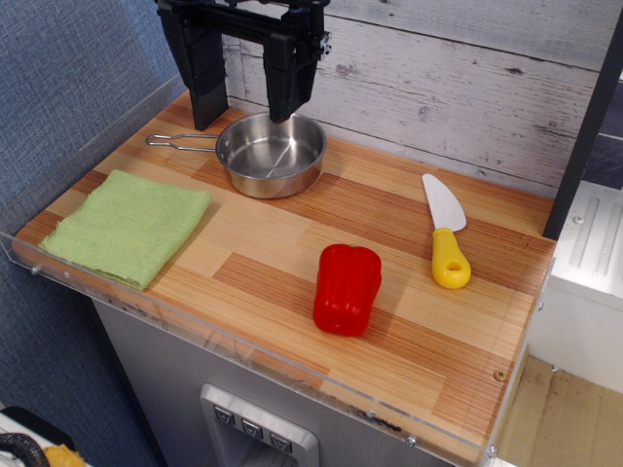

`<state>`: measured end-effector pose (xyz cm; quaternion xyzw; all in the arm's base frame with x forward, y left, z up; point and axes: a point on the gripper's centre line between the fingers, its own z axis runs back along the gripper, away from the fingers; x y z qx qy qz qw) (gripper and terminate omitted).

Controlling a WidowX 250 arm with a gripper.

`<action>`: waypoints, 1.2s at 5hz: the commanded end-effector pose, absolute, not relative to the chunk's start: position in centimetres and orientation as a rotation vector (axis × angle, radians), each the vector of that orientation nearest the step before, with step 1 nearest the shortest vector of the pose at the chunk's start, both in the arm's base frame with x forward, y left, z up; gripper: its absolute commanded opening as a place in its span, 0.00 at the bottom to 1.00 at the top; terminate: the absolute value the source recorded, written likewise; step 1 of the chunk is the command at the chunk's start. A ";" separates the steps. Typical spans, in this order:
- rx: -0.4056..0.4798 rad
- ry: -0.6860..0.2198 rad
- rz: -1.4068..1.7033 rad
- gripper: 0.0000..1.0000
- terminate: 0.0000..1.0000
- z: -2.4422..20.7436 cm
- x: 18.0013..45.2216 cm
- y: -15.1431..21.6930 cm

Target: Place the red bell pepper inside the pan.

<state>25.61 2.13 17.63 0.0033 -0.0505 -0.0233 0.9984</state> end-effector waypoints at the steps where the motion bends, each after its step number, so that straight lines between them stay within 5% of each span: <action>1: 0.007 -0.101 -0.047 1.00 0.00 17.6 25.6 2.1; 4: 0.031 -0.072 -0.132 1.00 0.00 15.6 26.8 -6.4; 6: 0.055 -0.104 -0.104 1.00 0.00 12.5 26.4 -8.8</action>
